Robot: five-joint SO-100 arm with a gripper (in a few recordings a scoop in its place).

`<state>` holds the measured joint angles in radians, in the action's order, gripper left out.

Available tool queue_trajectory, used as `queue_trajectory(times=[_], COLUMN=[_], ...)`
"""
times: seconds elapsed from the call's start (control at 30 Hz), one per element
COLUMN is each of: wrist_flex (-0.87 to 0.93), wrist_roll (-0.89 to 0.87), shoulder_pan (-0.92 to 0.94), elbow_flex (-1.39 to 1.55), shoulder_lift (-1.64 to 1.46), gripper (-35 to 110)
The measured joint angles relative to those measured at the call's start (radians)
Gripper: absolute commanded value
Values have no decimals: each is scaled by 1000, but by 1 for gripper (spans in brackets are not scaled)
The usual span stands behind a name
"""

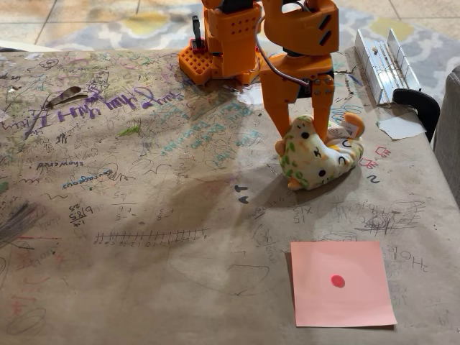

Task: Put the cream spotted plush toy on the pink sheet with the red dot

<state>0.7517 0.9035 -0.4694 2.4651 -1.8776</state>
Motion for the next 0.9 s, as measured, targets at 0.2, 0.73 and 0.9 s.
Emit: queue_trajectory(times=[0.2,0.73,0.9], wrist_flex=[86,537,543], wrist_roll=[-190,-387,-379], shoulder_pan=[55,321,337], elbow_flex=[3,-440,-591], shoulder_lift=[-242,-1364,-1422], gripper=[0,0,0])
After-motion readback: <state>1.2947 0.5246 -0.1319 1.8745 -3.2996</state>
